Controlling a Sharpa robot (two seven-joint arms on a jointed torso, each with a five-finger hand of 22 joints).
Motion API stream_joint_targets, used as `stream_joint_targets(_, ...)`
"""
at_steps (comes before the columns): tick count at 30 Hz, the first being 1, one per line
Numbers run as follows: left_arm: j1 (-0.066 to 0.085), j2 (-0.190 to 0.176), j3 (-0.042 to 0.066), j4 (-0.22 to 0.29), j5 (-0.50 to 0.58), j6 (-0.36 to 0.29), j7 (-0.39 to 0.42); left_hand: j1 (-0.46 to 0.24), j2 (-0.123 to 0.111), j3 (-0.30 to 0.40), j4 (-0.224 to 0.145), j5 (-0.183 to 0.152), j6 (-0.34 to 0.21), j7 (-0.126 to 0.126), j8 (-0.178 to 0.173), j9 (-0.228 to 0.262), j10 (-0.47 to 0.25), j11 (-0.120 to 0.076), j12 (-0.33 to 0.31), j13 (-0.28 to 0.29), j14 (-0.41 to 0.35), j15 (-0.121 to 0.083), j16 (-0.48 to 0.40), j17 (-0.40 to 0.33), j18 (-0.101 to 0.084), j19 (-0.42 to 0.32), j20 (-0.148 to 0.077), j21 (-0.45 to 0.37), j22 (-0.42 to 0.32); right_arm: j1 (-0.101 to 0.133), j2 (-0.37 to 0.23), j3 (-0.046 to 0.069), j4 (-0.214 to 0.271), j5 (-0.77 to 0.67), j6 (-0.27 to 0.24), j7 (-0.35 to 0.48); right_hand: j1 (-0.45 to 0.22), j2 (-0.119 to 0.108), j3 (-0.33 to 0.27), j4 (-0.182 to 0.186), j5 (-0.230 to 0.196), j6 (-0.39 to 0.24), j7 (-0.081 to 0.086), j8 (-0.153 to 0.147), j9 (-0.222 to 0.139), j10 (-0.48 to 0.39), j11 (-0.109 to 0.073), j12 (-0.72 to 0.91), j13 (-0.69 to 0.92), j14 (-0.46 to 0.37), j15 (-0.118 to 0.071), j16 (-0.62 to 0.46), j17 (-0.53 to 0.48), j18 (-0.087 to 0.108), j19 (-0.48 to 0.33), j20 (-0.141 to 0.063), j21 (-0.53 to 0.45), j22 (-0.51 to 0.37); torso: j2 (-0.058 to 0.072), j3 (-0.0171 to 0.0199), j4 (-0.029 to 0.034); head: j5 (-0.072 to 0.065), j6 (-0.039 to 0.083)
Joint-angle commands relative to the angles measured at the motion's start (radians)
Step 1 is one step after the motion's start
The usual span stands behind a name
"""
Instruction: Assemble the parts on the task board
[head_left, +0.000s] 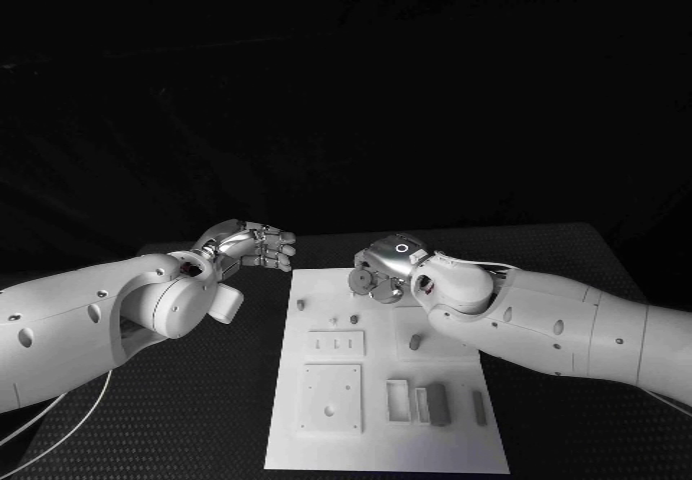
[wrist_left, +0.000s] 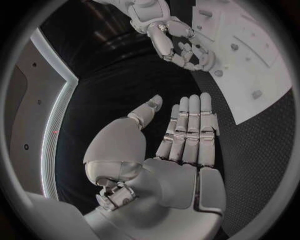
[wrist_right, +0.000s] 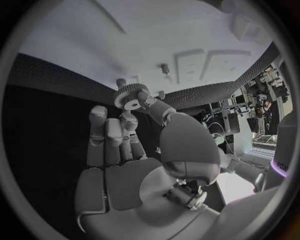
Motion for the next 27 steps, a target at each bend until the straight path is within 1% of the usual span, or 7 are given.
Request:
stream_joint_targets(1, 0.001, 0.003, 0.001, 0.000, -0.003, 0.009, 0.008, 0.001, -0.002, 0.000, 0.005, -0.004, -0.003, 0.005, -0.007, 0.001, -0.003, 0.003, -0.004, 0.002, 0.003, 0.002, -0.006, 0.001, 0.019, -0.002, -0.004, -0.007, 0.001, -0.005, 0.016, -0.004, -0.005, -0.044, -0.005, -0.009, -0.001, -0.012, 0.005, 0.001, 0.002, 0.147, -0.012, 0.001, 0.005, -0.006, -0.014, 0.003, -0.001, 0.007, -0.003, 0.002, -0.001, 0.022, 0.007, -0.001, 0.004, 0.009, 0.000, -0.0007, 0.0018, 0.001, -0.002)
stream_joint_targets(6, 0.001, 0.004, 0.001, 0.001, -0.003, 0.008, 0.008, 0.001, -0.002, 0.000, 0.005, -0.004, -0.003, 0.005, -0.007, 0.002, -0.003, 0.003, -0.004, 0.002, 0.003, 0.002, -0.007, 0.002, 0.019, -0.002, -0.004, -0.007, 0.001, -0.014, 0.041, -0.009, -0.023, -0.045, -0.005, -0.008, 0.000, -0.012, 0.005, 0.001, 0.002, 0.146, -0.012, 0.000, 0.005, -0.006, -0.014, 0.003, -0.002, 0.007, -0.003, 0.001, -0.002, 0.022, 0.007, -0.001, 0.004, 0.009, 0.000, -0.0010, 0.0009, 0.004, -0.004)
stream_joint_targets(9, 0.001, 0.005, 0.001, 0.001, -0.003, 0.009, 0.008, 0.001, -0.002, 0.000, 0.005, -0.004, -0.003, 0.006, -0.007, 0.002, -0.003, 0.003, -0.004, 0.002, 0.003, 0.002, -0.007, 0.002, 0.019, -0.001, -0.004, -0.007, 0.001, -0.016, 0.053, -0.017, -0.035, -0.046, -0.002, -0.009, 0.000, -0.013, 0.005, 0.001, 0.002, 0.146, -0.011, 0.000, 0.005, -0.005, -0.014, 0.003, -0.003, 0.007, -0.003, 0.001, -0.003, 0.022, 0.008, -0.002, 0.004, 0.009, 0.001, -0.0021, 0.0013, 0.005, -0.004)
stream_joint_targets(15, 0.001, 0.006, 0.001, 0.001, -0.003, 0.009, 0.008, 0.001, -0.002, 0.000, 0.005, -0.004, -0.003, 0.006, -0.007, 0.002, -0.003, 0.003, -0.005, 0.003, 0.003, 0.002, -0.008, 0.003, 0.019, -0.002, -0.004, -0.007, 0.002, -0.019, 0.080, -0.031, -0.072, -0.048, 0.002, -0.008, 0.000, -0.015, 0.005, 0.002, 0.002, 0.145, -0.011, -0.001, 0.004, -0.005, -0.013, 0.003, -0.004, 0.006, -0.003, 0.001, -0.006, 0.022, 0.008, -0.002, 0.004, 0.009, 0.001, -0.0012, 0.0005, 0.006, -0.006)
stream_joint_targets(19, 0.001, 0.007, 0.001, 0.000, -0.003, 0.010, 0.008, 0.001, -0.002, 0.000, 0.005, -0.004, -0.003, 0.006, -0.007, 0.002, -0.003, 0.003, -0.005, 0.003, 0.003, 0.002, -0.008, 0.003, 0.019, -0.001, -0.004, -0.008, 0.002, -0.020, 0.087, -0.033, -0.085, -0.049, 0.003, -0.009, 0.000, -0.016, 0.005, 0.002, 0.002, 0.144, -0.011, -0.002, 0.004, -0.005, -0.013, 0.002, -0.004, 0.005, -0.003, 0.001, -0.008, 0.022, 0.009, -0.002, 0.004, 0.009, 0.000, -0.0010, 0.0008, 0.007, -0.007)
stream_joint_targets(20, 0.001, 0.007, 0.001, 0.000, -0.003, 0.009, 0.008, 0.001, -0.002, 0.000, 0.005, -0.004, -0.003, 0.006, -0.007, 0.002, -0.003, 0.004, -0.005, 0.003, 0.003, 0.002, -0.008, 0.003, 0.019, -0.001, -0.004, -0.008, 0.002, -0.020, 0.089, -0.033, -0.088, -0.051, 0.001, -0.010, 0.000, -0.016, 0.005, 0.002, 0.002, 0.144, -0.011, -0.002, 0.004, -0.005, -0.013, 0.002, -0.004, 0.005, -0.003, 0.000, -0.009, 0.022, 0.009, -0.002, 0.004, 0.009, 0.000, -0.0015, 0.0015, 0.007, -0.007)
stream_joint_targets(27, 0.001, 0.006, 0.001, 0.000, -0.003, 0.009, 0.007, 0.001, -0.002, -0.001, 0.005, -0.004, -0.003, 0.006, -0.008, 0.002, -0.003, 0.004, -0.006, 0.004, 0.004, 0.002, -0.009, 0.004, 0.019, -0.001, -0.004, -0.008, 0.002, -0.021, 0.099, -0.035, -0.102, -0.054, -0.005, -0.012, 0.000, -0.017, 0.005, 0.002, 0.002, 0.142, -0.010, -0.004, 0.004, -0.005, -0.013, 0.002, -0.005, 0.002, -0.003, 0.000, -0.015, 0.022, 0.010, -0.003, 0.003, 0.009, 0.000, 0.0004, -0.0012, 0.009, -0.008)
